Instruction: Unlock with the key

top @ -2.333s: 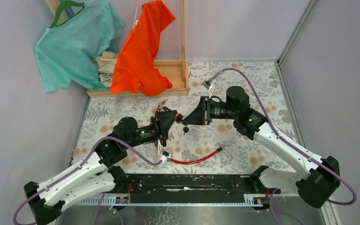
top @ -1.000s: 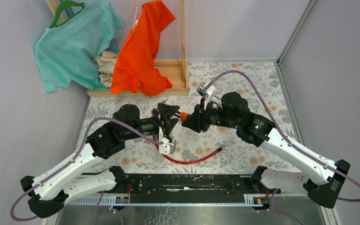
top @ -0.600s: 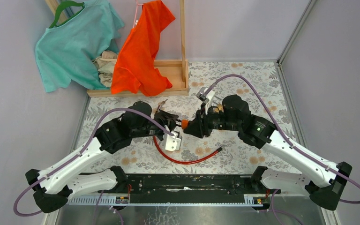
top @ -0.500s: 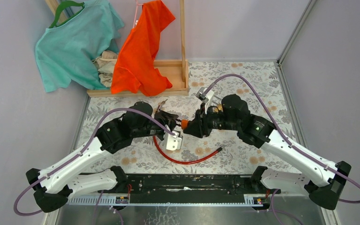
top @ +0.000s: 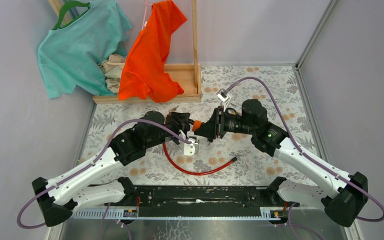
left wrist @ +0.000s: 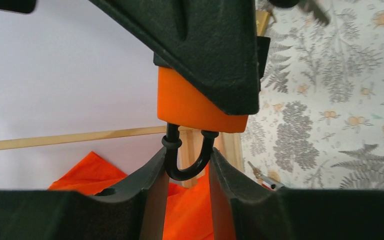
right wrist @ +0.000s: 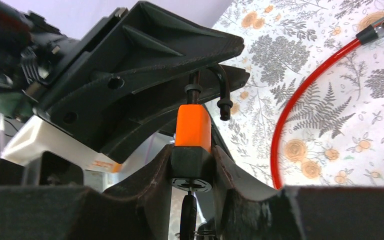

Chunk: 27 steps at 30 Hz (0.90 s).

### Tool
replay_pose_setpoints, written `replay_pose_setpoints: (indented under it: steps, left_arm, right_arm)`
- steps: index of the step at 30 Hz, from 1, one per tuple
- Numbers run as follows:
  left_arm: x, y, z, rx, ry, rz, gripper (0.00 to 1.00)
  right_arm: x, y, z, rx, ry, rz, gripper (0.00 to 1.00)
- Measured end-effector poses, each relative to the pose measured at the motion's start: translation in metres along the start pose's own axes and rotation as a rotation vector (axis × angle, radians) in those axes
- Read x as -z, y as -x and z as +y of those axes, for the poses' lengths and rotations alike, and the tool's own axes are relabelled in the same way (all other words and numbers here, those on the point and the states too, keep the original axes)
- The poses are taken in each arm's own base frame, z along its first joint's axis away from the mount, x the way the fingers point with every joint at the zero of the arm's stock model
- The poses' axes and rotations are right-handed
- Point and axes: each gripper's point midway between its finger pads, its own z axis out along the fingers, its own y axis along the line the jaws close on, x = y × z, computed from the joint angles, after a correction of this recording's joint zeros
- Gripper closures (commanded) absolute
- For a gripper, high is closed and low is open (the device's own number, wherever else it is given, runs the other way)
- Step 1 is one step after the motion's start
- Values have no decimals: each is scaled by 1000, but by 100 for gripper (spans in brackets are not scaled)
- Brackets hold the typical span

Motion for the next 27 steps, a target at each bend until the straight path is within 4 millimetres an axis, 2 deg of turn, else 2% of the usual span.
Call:
replay_pose_setpoints:
  steps: [1, 3, 6, 7, 9, 13, 17, 22, 27]
  left_arm:
    - [-2, -1, 2, -10, 15, 3, 76]
    - [-4, -3, 4, -34, 45, 3, 67]
    - [-3, -2, 9, -45, 71, 0, 40]
    - [-3, -2, 10, -38, 74, -1, 34]
    - [-2, -1, 12, 3, 64, 0, 29]
    - [1, 0, 23, 142, 20, -18, 27]
    - [1, -20, 28, 334, -62, -5, 29]
    - [0, -45, 6, 489, -178, 24, 34]
    - [8, -41, -16, 464, -237, -3, 44]
  right_arm:
    - [0, 2, -1, -33, 15, -12, 100]
    - [0, 4, -1, -83, 33, -24, 100]
    - [-1, 7, 4, -130, 58, -28, 100]
    - [-1, 8, 6, -139, 69, -28, 100]
    - [1, 7, 11, -157, 96, -14, 100]
    - [4, 5, 20, -174, 141, 13, 100]
    - [7, 2, 29, -190, 185, 48, 100]
    - [11, 0, 36, -230, 222, 84, 100]
    - [14, 2, 44, -278, 260, 103, 100]
